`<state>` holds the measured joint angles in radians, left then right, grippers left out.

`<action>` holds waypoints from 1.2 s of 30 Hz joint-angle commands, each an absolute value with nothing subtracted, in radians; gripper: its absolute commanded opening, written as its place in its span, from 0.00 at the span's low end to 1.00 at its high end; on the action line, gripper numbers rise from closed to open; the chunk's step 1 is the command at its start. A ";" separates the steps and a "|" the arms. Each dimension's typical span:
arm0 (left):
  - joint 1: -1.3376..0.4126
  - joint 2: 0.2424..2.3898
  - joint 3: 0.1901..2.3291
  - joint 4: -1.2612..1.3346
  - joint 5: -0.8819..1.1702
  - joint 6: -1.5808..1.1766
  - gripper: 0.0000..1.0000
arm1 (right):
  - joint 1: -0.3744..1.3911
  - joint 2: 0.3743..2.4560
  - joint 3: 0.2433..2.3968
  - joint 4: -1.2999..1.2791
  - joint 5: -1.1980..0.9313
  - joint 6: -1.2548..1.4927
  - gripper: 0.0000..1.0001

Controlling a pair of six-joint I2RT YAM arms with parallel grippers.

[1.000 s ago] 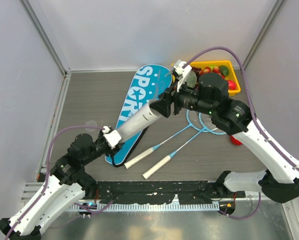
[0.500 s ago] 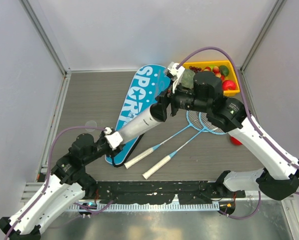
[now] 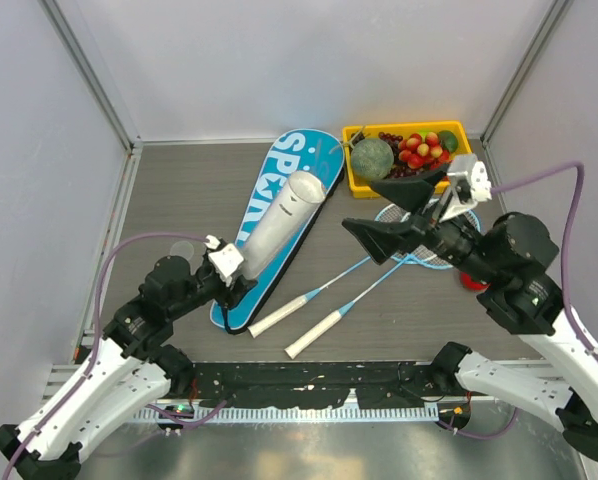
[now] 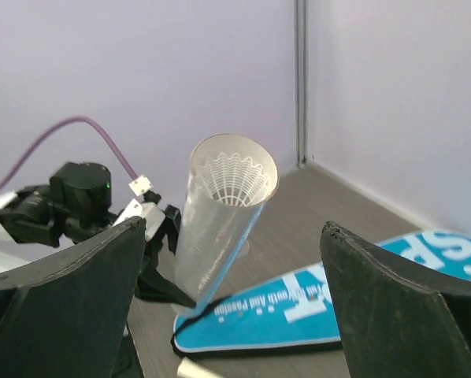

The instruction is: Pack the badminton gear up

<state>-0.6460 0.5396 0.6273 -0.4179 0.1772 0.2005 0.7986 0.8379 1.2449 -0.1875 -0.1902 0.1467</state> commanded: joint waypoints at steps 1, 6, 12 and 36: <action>-0.644 0.522 0.687 -0.264 0.227 0.046 0.14 | 0.799 0.790 1.106 0.141 -0.208 0.218 0.95; -0.644 0.528 0.687 -0.111 0.328 -0.145 0.14 | 0.799 0.850 1.006 0.328 -0.305 0.371 0.95; -0.644 0.564 0.713 -0.049 0.379 -0.264 0.14 | 0.811 0.957 0.950 0.526 -0.364 0.483 0.95; -0.644 0.595 0.678 -0.009 0.472 -0.281 0.25 | 0.920 1.262 1.008 0.713 -0.460 0.494 0.78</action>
